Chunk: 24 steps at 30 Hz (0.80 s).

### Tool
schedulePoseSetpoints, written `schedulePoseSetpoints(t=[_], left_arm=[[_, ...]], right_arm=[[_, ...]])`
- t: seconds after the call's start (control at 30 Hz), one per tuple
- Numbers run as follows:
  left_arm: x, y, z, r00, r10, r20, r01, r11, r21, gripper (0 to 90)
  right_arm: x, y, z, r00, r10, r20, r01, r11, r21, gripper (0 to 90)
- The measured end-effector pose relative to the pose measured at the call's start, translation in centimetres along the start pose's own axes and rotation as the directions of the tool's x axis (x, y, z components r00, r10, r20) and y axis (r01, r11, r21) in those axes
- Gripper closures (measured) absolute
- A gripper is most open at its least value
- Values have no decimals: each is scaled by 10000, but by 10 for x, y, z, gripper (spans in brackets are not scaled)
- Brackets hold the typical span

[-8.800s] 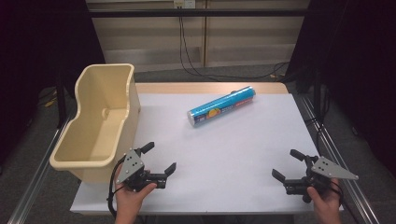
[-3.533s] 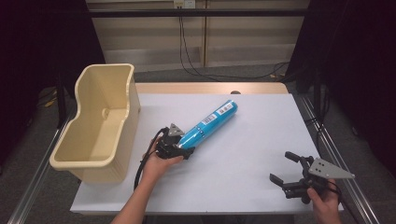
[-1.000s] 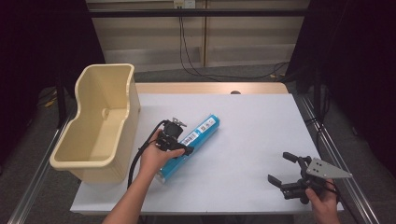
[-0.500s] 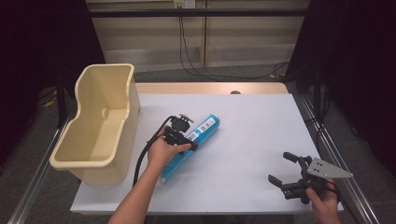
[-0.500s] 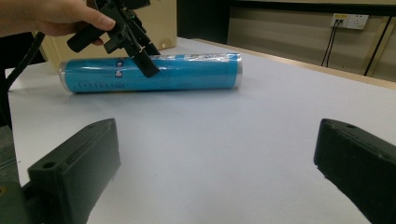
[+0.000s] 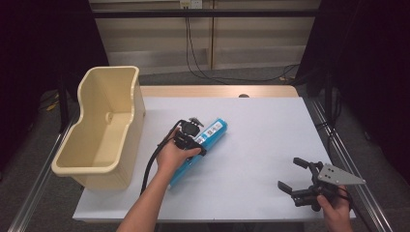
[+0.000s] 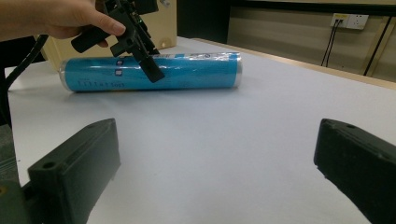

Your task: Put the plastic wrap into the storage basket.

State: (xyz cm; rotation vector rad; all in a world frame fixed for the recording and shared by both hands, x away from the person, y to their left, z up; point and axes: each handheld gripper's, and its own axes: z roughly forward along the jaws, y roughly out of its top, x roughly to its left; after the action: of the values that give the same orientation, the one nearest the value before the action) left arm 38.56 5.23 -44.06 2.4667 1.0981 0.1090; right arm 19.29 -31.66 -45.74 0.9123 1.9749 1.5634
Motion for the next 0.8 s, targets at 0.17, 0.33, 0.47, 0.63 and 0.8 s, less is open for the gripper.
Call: schedulePoseSetpoints(t=[0.17,0.33,0.47,0.63,0.8], left_arm=[[-5,4,-1,9994,122,-313,-112,9994,318,314],[-3,5,-4,9992,-387,118,378,9971,657,320],[0,2,-9,9972,-706,232,686,9947,763,321],[6,0,-18,9942,-1036,283,1012,9919,763,321],[10,-2,-25,9922,-1219,260,1199,9903,704,321]], right_arm=[[-1,0,0,10000,39,-8,-39,10000,-14,0],[-1,-1,-1,10000,38,13,-38,10000,-16,0],[-1,0,0,10000,28,8,-28,10000,-27,0],[0,0,0,10000,11,-16,-11,10000,-40,0],[0,0,1,10000,-15,4,15,10000,-29,0]])
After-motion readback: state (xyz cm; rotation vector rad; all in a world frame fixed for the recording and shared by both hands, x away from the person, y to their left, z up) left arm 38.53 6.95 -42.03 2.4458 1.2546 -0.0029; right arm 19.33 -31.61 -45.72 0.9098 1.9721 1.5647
